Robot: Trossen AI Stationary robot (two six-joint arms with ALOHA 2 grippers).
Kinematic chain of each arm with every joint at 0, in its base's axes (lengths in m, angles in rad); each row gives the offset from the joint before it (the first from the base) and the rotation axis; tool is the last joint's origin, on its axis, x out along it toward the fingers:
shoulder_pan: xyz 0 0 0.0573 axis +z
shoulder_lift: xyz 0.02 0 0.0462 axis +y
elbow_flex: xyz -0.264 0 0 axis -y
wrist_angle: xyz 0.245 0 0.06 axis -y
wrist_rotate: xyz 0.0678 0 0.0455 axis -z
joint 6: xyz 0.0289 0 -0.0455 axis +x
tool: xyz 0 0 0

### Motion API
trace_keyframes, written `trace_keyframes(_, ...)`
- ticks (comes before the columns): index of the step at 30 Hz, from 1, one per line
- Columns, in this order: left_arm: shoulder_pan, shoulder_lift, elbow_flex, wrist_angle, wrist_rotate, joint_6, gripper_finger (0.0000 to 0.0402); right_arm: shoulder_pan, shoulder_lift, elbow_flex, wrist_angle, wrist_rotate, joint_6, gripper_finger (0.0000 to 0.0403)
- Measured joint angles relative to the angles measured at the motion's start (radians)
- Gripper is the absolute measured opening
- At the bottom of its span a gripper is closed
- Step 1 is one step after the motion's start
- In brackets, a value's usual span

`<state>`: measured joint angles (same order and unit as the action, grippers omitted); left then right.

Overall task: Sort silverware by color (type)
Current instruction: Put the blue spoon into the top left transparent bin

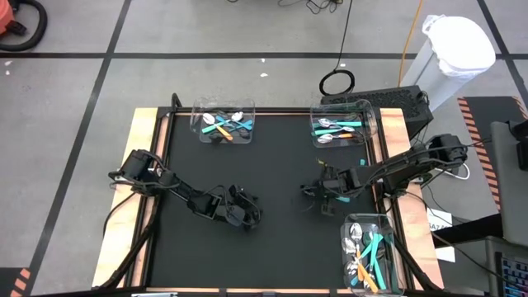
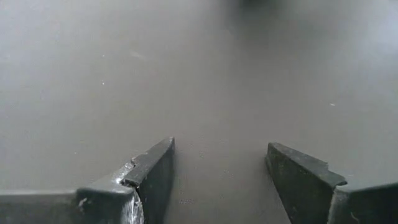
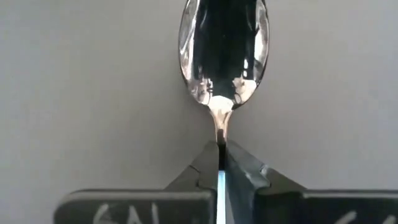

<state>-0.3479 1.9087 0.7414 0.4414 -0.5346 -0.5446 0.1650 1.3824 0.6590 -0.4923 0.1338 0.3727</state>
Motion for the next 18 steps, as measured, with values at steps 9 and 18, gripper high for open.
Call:
trace_keyframes(9,0.035,0.002,0.000,0.288,-0.152,0.020,0.0255,0.019,0.004,0.001,0.425,0.285,-0.089,0.0006)
trace_keyframes(18,0.102,0.001,0.000,0.539,-0.099,0.217,0.0271,0.055,0.004,0.001,0.583,0.502,-0.176,0.0006)
